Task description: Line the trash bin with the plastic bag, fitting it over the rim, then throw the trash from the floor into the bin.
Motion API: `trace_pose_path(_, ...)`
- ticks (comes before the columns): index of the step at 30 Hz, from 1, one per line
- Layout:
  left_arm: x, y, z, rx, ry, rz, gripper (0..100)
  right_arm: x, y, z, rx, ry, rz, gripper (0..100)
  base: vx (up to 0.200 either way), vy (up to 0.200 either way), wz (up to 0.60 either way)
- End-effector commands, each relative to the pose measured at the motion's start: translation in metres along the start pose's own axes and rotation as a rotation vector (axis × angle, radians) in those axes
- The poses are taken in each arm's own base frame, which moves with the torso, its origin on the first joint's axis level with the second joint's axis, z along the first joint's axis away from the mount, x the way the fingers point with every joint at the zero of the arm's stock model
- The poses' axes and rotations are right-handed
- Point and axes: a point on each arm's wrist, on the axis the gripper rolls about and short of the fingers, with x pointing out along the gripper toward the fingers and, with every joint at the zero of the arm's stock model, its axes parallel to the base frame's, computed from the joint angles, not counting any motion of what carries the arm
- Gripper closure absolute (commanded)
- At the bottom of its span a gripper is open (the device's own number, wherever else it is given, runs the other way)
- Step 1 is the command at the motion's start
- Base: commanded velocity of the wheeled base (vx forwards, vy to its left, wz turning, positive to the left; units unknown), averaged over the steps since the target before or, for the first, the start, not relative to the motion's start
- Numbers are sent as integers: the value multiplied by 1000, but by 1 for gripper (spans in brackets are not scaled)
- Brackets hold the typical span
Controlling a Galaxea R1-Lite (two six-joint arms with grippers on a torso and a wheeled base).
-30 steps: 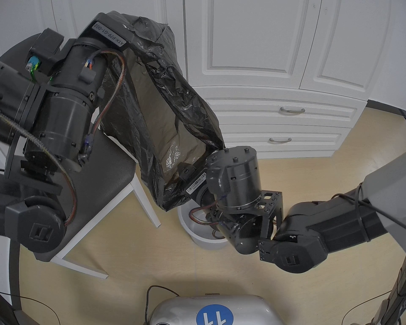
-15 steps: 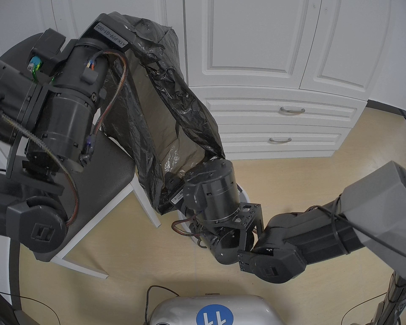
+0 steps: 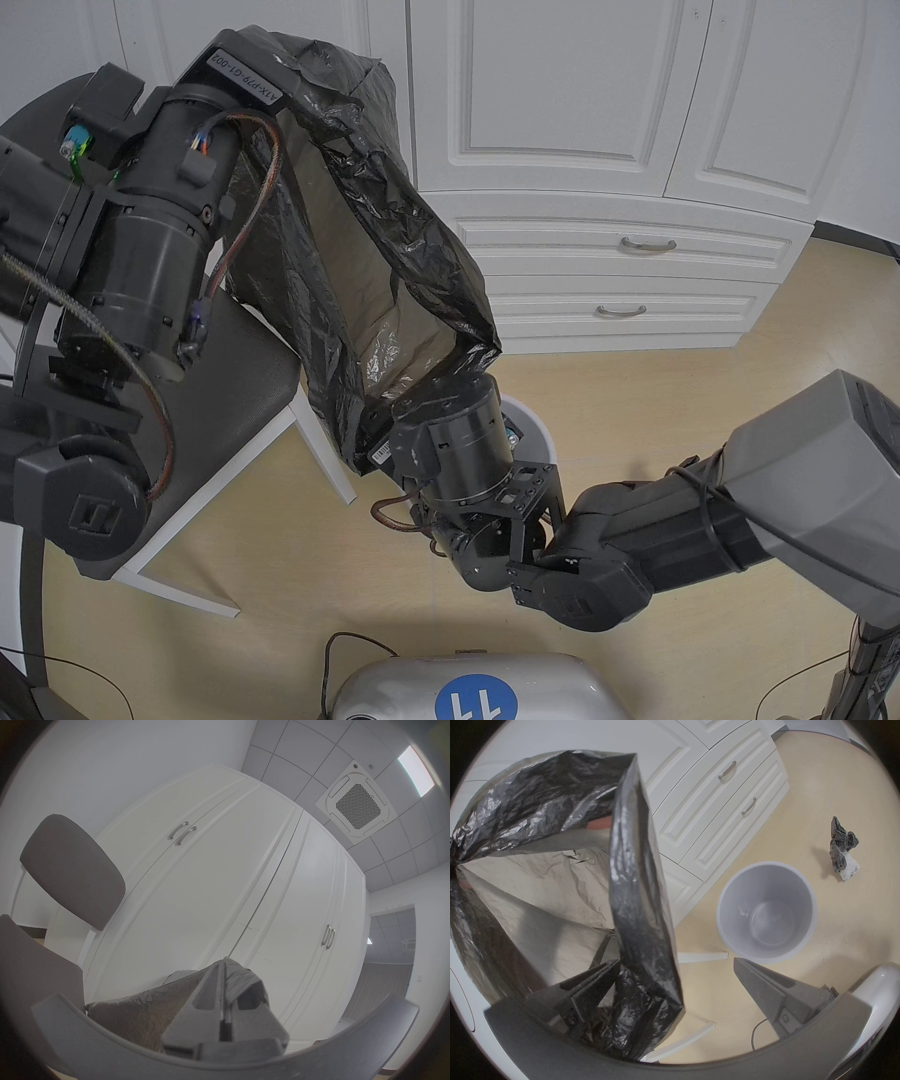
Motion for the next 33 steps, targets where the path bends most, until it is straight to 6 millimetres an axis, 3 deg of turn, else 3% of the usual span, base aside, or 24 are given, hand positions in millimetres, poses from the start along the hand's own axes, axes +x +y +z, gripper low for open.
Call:
trace_pose_path(1,0,0,-1,0,1,0,100,2,-2,-1,-2,0,-5,0,0,0,0)
trace_pose_path(9,2,2,1,5,-8,5,100,13,-17,-15,-36,-7,-58,0,0,0,0)
trace_pose_path(18,1,2,0,5,-4,4,100,12,-11,-5,-21,-31,-47,0,0,0,0)
trace_pose_path(19,1,2,0,5,-4,4,100,12,-11,-5,-21,-31,-46,100,0,0,0)
trace_pose_path(27,-1,1,-2,4,7,-1,100,-1,7,21,15,-69,-1,100,0,0,0)
trace_pose_path(33,-2,1,-13,15,31,-2,100,-11,15,62,-54,-143,6,100,0,0,0)
